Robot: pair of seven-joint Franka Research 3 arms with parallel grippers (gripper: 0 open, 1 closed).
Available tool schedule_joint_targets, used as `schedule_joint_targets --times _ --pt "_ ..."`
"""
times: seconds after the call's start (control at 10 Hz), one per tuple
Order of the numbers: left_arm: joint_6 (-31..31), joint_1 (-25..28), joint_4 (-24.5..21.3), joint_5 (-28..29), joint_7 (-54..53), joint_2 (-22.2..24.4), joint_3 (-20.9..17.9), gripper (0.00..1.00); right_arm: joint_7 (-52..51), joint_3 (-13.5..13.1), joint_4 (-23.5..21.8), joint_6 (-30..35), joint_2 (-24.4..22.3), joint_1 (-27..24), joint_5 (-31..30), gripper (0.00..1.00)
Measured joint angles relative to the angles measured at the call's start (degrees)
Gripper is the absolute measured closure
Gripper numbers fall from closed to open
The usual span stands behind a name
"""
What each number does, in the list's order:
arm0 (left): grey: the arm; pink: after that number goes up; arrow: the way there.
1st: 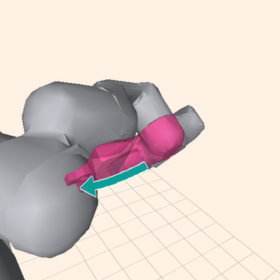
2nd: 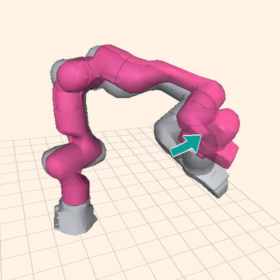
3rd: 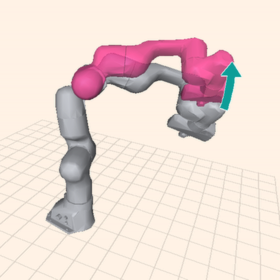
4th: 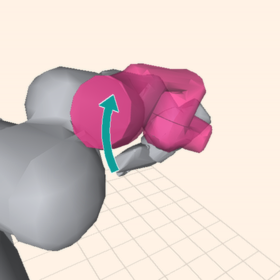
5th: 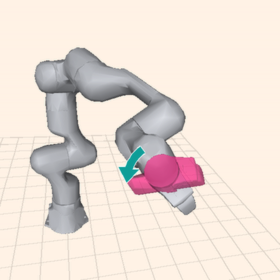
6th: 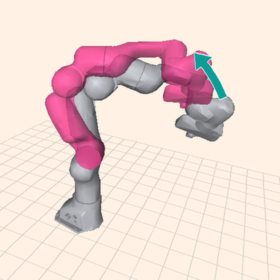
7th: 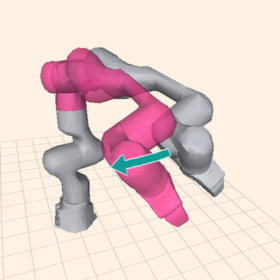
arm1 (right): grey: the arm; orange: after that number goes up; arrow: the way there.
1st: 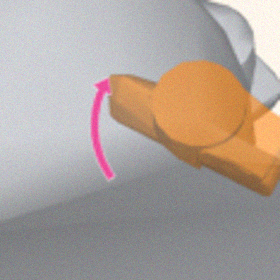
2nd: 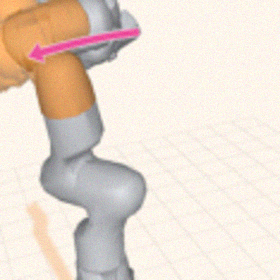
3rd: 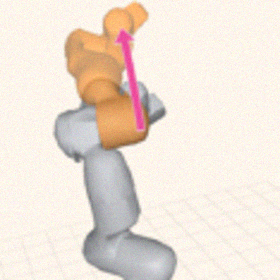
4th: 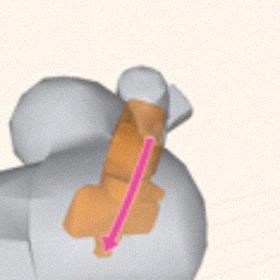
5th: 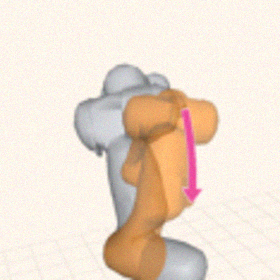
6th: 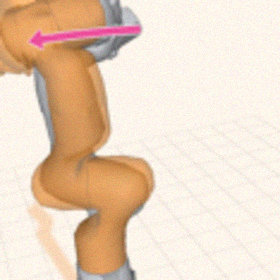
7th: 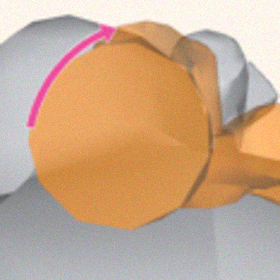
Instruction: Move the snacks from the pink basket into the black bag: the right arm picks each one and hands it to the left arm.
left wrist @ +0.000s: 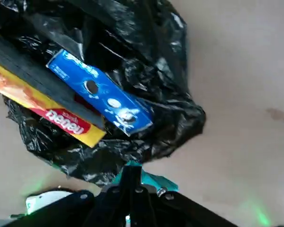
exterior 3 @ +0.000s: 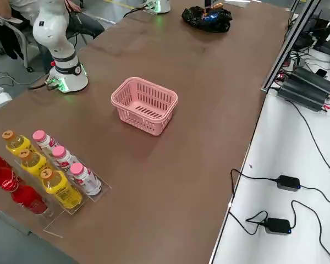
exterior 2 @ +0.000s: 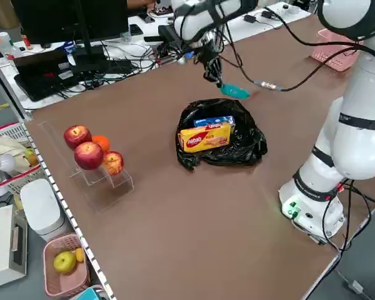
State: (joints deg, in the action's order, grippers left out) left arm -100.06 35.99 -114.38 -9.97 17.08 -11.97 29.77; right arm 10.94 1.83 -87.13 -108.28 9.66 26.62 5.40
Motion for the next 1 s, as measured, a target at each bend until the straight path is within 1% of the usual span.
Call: schedule_joint_targets --times 0.2,0.4,0.5,0.7,0.8,0.9,1.0 --pt "-2.3 1.6 -2.2 0.7 -1.6 -1.7 0.0 0.99 -0.1 -0.1 -1.2 7.0 -1.0 -7.9 -1.1 0.00" --pt "-4.5 2.4 -3.8 1.4 -2.4 -2.5 0.1 0.98 -0.2 -0.2 -3.7 10.6 -0.9 -15.5 -3.7 0.00" --pt "-5.6 2.4 -4.5 1.4 -3.3 -2.6 0.2 0.86 -0.4 -0.2 -5.4 10.8 -0.8 -18.8 -4.4 0.00" --pt "-5.9 2.5 -4.5 1.5 -5.9 -2.6 0.2 0.56 -4.1 -0.2 -8.2 10.8 -0.7 -24.9 -6.3 0.00" --pt "-5.4 2.5 -3.8 1.5 -6.2 -2.5 0.2 0.42 -6.5 -0.2 -8.7 10.9 -0.7 -27.7 -6.5 0.00" --pt "-3.1 2.5 -1.6 1.5 -6.3 -2.2 0.3 0.26 -8.1 -0.2 -8.8 11.7 -0.8 -29.6 -6.5 0.00" --pt "0.6 2.6 2.1 1.5 -6.4 -1.7 0.3 0.13 -8.2 -0.2 -8.7 13.4 -1.5 -30.0 -6.5 0.00"
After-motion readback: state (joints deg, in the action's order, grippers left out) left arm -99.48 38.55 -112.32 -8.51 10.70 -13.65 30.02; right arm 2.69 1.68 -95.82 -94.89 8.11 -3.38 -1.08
